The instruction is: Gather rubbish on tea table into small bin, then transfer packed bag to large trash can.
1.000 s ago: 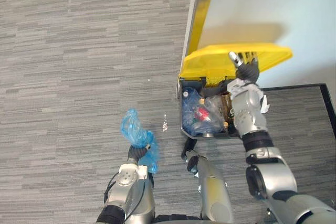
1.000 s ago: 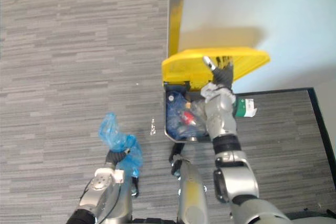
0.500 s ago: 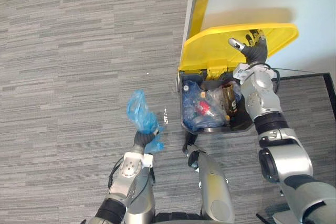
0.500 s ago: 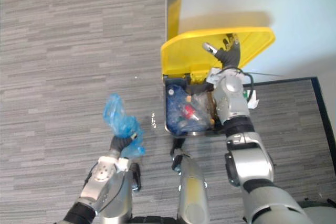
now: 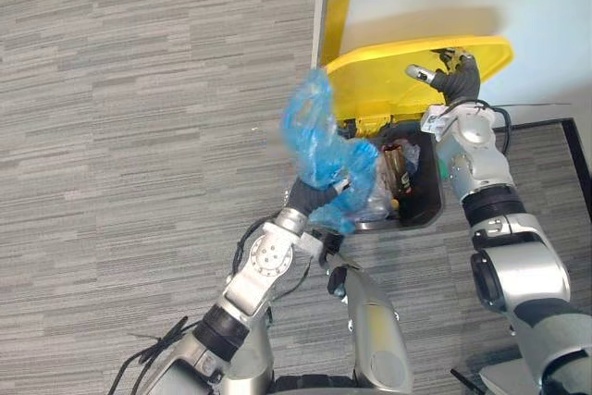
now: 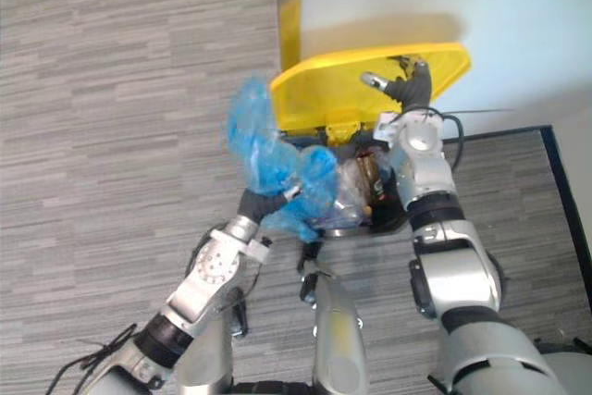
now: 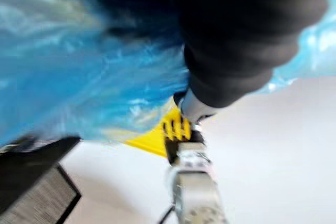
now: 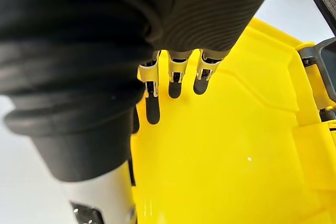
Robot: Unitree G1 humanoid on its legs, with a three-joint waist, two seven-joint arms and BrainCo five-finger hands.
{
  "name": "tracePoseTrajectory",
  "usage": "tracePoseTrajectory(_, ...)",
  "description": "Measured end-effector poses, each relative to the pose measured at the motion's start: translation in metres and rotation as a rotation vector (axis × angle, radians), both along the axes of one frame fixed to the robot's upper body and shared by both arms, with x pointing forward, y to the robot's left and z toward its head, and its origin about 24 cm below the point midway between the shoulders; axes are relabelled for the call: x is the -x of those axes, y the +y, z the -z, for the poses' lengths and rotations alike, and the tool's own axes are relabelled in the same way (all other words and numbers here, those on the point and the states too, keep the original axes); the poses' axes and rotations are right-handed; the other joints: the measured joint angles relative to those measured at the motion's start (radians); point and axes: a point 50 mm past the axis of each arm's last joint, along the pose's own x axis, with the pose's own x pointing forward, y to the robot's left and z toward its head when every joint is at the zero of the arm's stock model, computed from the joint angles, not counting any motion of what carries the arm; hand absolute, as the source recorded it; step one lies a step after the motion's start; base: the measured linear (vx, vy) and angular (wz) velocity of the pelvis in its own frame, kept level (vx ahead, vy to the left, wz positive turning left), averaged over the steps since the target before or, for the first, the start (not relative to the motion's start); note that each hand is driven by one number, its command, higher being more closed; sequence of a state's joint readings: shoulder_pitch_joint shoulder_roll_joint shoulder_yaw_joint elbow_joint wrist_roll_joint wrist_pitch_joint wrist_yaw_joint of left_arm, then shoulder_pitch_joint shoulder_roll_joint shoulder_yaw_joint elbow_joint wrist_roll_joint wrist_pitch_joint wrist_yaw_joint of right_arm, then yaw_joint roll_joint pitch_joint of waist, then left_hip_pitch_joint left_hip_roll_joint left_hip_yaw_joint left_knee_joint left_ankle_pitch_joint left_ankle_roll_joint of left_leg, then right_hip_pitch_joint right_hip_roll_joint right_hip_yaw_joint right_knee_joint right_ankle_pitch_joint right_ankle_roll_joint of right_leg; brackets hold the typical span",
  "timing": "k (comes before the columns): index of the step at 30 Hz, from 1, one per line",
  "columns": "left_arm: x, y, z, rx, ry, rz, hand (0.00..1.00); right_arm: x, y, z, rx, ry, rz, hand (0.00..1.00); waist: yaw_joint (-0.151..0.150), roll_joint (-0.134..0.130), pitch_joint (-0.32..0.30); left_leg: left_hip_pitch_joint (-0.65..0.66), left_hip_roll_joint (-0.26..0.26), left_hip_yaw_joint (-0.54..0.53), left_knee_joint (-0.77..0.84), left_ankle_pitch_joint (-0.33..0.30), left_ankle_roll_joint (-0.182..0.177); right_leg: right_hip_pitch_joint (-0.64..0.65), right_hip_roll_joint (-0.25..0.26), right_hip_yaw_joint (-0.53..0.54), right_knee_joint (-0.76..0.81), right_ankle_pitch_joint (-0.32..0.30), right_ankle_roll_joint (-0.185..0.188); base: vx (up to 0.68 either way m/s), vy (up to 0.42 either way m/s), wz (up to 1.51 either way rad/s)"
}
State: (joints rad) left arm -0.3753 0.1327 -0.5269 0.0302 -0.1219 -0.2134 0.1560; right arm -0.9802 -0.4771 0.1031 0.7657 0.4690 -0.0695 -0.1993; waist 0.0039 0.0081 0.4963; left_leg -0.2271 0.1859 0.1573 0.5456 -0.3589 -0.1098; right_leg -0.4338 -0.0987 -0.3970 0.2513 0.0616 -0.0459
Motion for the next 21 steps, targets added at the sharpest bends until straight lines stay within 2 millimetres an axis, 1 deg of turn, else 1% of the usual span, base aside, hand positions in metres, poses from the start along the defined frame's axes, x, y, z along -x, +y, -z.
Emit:
tracePoseTrajectory(2,-0.003,-0.006,-0.014,-0.024,-0.074,-0.005,1.0,0.0,-0.002,-0.002,0.034,0.0,0.002,0.0,-0.001,0.001,-0.001,0.002,0.007,0.001,0.0,-0.001,-0.001,0.01,0.009,0.001,-0.017,0.008,0.007,-0.05,-0.026,-0.01)
tracePoseTrajectory(3,-0.004,-0.007,-0.018,-0.03,-0.093,-0.007,1.0,0.001,-0.003,-0.003,0.043,0.0,0.004,0.0,-0.001,0.001,-0.001,0.001,0.008,0.002,0.0,-0.001,-0.001,0.01,0.01,0.001,-0.02,0.009,0.006,-0.04,-0.026,-0.04)
tracePoseTrajectory(5,-0.009,-0.009,-0.033,-0.059,-0.176,-0.041,1.0,0.001,-0.007,-0.007,0.084,-0.006,0.012,0.0,0.001,0.001,-0.002,0.001,0.012,0.016,-0.005,0.0,-0.001,0.01,0.021,0.012,-0.044,0.027,0.005,-0.04,-0.027,-0.15)
tracePoseTrajectory(6,-0.01,-0.01,-0.035,-0.067,-0.188,-0.047,1.0,0.001,-0.007,-0.007,0.086,-0.007,0.009,0.0,0.001,0.001,-0.002,0.001,0.014,0.021,-0.006,0.0,-0.001,0.009,0.024,0.015,-0.049,0.03,0.005,-0.03,-0.022,-0.21)
tracePoseTrajectory(8,-0.023,-0.014,-0.04,-0.129,-0.21,-0.065,1.0,0.001,-0.006,-0.011,0.092,-0.016,-0.004,0.0,-0.005,0.001,-0.002,0.001,0.017,0.025,-0.009,0.0,-0.001,0.007,0.032,0.022,-0.057,0.034,0.009,-0.02,-0.021,-0.13)
tracePoseTrajectory(9,-0.026,-0.014,-0.04,-0.137,-0.207,-0.068,1.0,0.001,-0.006,-0.011,0.093,-0.019,-0.005,0.0,-0.006,0.001,-0.002,0.001,0.018,0.026,-0.01,0.0,-0.001,0.006,0.033,0.022,-0.058,0.034,0.009,-0.01,-0.022,-0.09)
tracePoseTrajectory(10,-0.032,-0.015,-0.042,-0.161,-0.204,-0.079,1.0,0.002,-0.007,-0.016,0.098,-0.031,-0.004,0.0,-0.008,0.001,-0.002,-0.001,0.018,0.03,-0.015,0.001,-0.003,-0.001,0.036,0.026,-0.06,0.036,0.009,-0.01,-0.018,-0.08)
tracePoseTrajectory(11,-0.035,-0.016,-0.042,-0.168,-0.204,-0.083,1.0,0.002,-0.007,-0.019,0.1,-0.037,-0.004,0.0,-0.008,0.001,-0.002,-0.002,0.017,0.032,-0.017,0.002,-0.005,-0.004,0.037,0.028,-0.062,0.037,0.008,0.0,-0.024,-0.15)
tracePoseTrajectory(13,-0.047,-0.017,-0.049,-0.198,-0.21,-0.111,1.0,0.004,-0.006,-0.036,0.121,-0.092,-0.018,0.0,-0.009,0.001,-0.002,-0.017,0.016,0.045,-0.026,0.005,-0.005,-0.028,0.042,0.038,-0.07,0.045,0.01,0.0,-0.026,-0.14)
tracePoseTrajectory(16,-0.061,-0.015,-0.059,-0.226,-0.211,-0.153,1.0,0.004,-0.002,-0.042,0.129,-0.113,-0.032,0.0,-0.021,0.001,-0.002,-0.015,0.015,0.054,-0.048,0.013,-0.012,-0.036,0.048,0.044,-0.08,0.048,0.01,0.04,-0.02,-0.08)
tracePoseTrajectory(21,-0.069,-0.015,-0.072,-0.226,-0.233,-0.185,1.0,0.004,0.004,-0.047,0.146,-0.134,-0.053,0.0,-0.031,0.0,-0.001,-0.017,0.016,0.066,-0.054,0.014,-0.012,-0.047,0.051,0.051,-0.081,0.048,0.01,0.03,0.008,-0.06)
